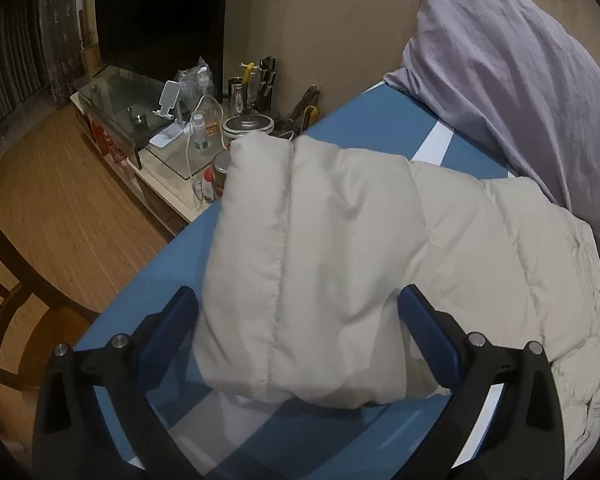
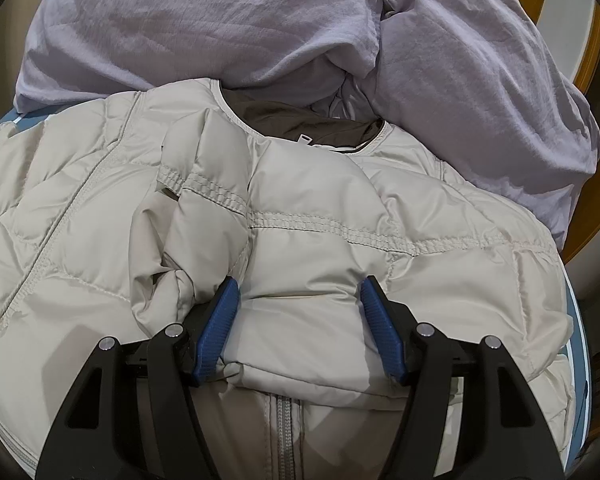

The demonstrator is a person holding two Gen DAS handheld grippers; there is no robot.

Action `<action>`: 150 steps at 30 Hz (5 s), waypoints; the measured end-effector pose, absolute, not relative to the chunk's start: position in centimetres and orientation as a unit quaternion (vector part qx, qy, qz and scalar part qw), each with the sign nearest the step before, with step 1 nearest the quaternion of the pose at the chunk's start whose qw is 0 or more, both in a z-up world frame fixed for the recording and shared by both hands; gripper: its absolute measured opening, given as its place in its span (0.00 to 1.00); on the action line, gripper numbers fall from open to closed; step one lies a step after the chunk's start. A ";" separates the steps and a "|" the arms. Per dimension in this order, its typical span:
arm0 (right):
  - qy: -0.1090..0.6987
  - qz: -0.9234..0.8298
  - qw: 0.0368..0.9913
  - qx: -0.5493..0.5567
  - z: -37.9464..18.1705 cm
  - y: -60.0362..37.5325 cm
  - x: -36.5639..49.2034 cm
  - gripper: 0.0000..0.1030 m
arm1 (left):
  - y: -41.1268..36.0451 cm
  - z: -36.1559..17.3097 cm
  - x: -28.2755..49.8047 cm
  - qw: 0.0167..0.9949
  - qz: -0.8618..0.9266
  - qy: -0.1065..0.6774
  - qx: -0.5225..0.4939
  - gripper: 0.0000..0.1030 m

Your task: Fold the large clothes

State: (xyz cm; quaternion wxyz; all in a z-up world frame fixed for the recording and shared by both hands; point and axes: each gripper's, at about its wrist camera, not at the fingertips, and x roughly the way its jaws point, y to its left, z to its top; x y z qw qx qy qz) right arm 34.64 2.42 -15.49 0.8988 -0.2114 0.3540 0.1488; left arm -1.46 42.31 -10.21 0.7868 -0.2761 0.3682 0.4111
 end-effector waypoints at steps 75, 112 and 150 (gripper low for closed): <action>0.365 0.158 0.913 -0.091 -13.8 -14.8 32.4 0.91 | 3.5 -1.1 30.2 0.911 0.096 0.394 -0.075 0.47; 0.381 0.154 0.909 -0.075 -14.0 -16.3 32.4 0.93 | 4.4 -6.1 30.6 0.889 0.176 0.422 -0.027 0.69; 0.442 0.202 0.868 0.103 -14.9 -35.9 21.7 0.34 | 14.2 -10.7 -2.5 0.874 0.189 0.382 -0.235 0.48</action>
